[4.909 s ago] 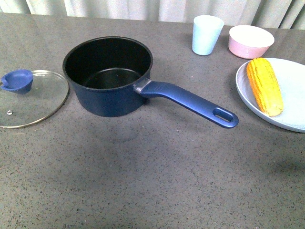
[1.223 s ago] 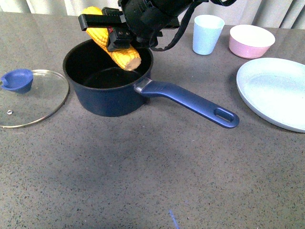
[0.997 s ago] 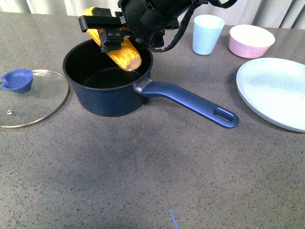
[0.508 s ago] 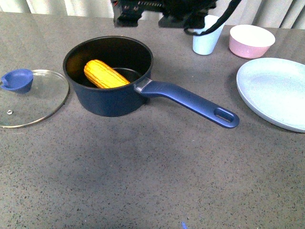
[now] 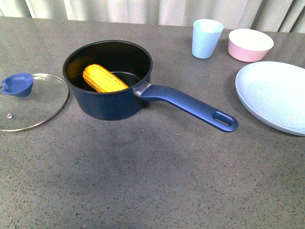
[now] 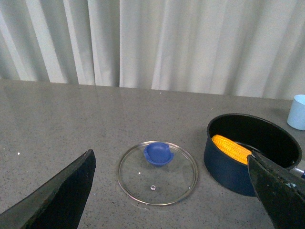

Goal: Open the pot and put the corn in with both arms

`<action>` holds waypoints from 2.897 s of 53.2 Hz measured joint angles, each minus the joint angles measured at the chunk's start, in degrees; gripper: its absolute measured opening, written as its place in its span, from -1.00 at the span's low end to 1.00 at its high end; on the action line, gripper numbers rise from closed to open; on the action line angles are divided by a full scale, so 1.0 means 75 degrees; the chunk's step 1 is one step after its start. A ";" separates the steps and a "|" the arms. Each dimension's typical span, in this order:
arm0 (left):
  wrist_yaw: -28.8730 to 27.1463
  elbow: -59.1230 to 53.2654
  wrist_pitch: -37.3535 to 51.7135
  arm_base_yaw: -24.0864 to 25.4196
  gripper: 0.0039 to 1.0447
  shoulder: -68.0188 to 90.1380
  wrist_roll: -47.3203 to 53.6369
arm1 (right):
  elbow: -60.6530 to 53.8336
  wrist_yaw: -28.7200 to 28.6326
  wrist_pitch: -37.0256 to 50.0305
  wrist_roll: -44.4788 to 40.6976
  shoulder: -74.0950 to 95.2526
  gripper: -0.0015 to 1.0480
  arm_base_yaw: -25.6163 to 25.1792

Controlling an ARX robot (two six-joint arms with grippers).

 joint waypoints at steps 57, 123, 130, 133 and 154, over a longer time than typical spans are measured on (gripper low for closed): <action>0.0000 0.0000 0.0000 0.0000 0.84 0.0000 0.0000 | -0.6169 -0.1314 0.1204 -0.0192 -0.5345 -0.96 -0.2031; -0.0003 0.0003 0.0000 0.0000 0.84 0.0000 0.0000 | -0.6712 -0.1338 -0.2844 -0.0192 -1.0217 -0.96 -0.2034; -0.0003 0.0000 0.0000 0.0000 0.84 0.0000 0.0000 | -0.6712 -0.1335 -0.3075 -0.0192 -1.0451 -0.96 -0.2034; -0.0003 0.0000 0.0000 0.0000 0.84 0.0000 0.0000 | -0.6712 -0.1338 -0.3162 -0.0192 -1.0535 -0.96 -0.2034; -0.0003 0.0000 0.0000 0.0000 0.84 0.0000 0.0000 | -0.6706 -0.1335 -0.4602 -0.0192 -1.1922 -0.96 -0.2034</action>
